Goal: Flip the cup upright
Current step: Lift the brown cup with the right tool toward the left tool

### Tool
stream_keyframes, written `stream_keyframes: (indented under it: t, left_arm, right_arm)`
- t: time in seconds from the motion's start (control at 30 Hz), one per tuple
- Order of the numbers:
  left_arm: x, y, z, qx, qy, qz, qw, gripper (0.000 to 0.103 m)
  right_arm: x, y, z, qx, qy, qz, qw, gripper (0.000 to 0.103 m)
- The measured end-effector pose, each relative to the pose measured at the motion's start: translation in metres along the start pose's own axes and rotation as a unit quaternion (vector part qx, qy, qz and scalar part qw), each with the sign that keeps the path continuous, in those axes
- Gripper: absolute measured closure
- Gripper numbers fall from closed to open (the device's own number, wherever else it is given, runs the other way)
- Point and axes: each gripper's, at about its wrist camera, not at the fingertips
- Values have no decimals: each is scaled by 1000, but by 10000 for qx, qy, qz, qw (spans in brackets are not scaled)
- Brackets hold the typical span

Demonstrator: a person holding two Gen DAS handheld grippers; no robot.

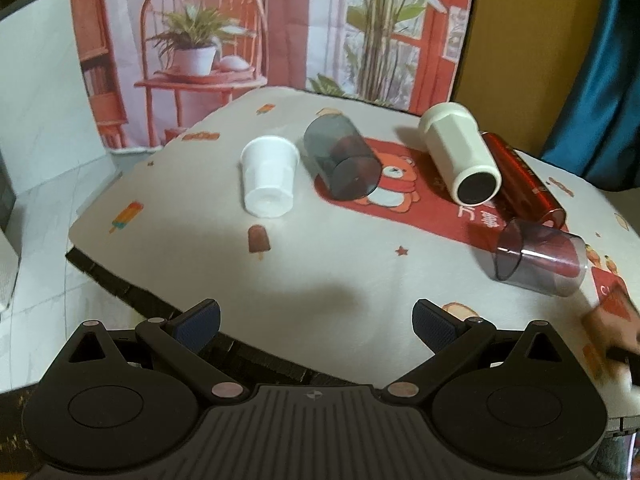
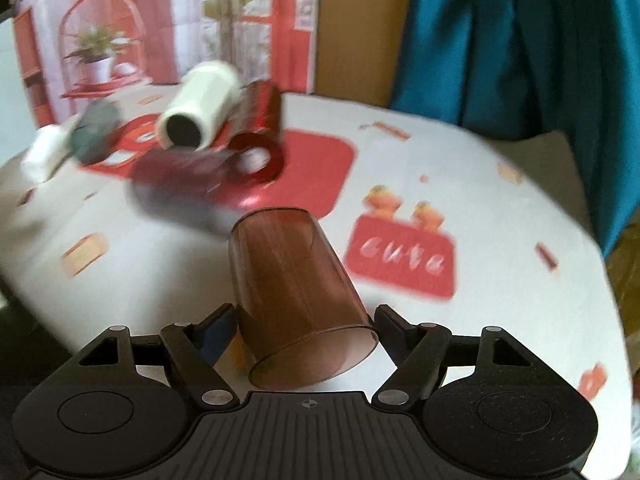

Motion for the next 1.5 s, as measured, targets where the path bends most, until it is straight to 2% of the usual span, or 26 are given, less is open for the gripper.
stream_keyframes:
  t: [0.13,0.27,0.5,0.6,0.73,0.87,1.03,1.17,1.4,1.5]
  left_arm:
    - [-1,0,-6,155,15,-12,9999,0]
    - [2,2,-8,177,-9,50,9998,0]
    - [13,2,-18,311,-158,270,9990,0]
    - [17,1,-28,528,-286,341,9976,0]
    - [17,1,-36,730,-385,327,9960,0]
    - [13,-1,-32,707,-397,286,9963,0]
    - [8,1,-23,536,-347,219,9977,0]
    - [7,2,-18,404,-331,218,9984,0]
    - [6,2,-20,405,-160,242,9988,0]
    - [3,-3,-19,260,143,301,9991,0]
  right_arm:
    - [10,2,-37,454,-697,-57,9965,32]
    - [3,-18,-85,1015,-1190,51,9877,32]
    - [-15,-63,-176,2136,-1978,312,9562,32]
    - [-15,-71,-204,2584,-2153,473,9406,32]
    - [-9,-70,-218,2963,-2109,634,9293,32]
    - [-7,-67,-206,2911,-2009,662,9330,30]
    - [-8,-62,-182,2942,-1737,751,9368,20]
    - [-10,-62,-166,2934,-1499,841,9404,19]
    - [-24,-73,-147,2318,-1099,945,9619,19]
    - [-30,-76,-143,1963,-969,951,9711,19]
Point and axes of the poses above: each gripper's, at about its wrist camera, not at the fingertips, and x roughly against the way its jaws point, z to its right, y to its underside, and after that the axes turned 9 degrees about y, right-handed
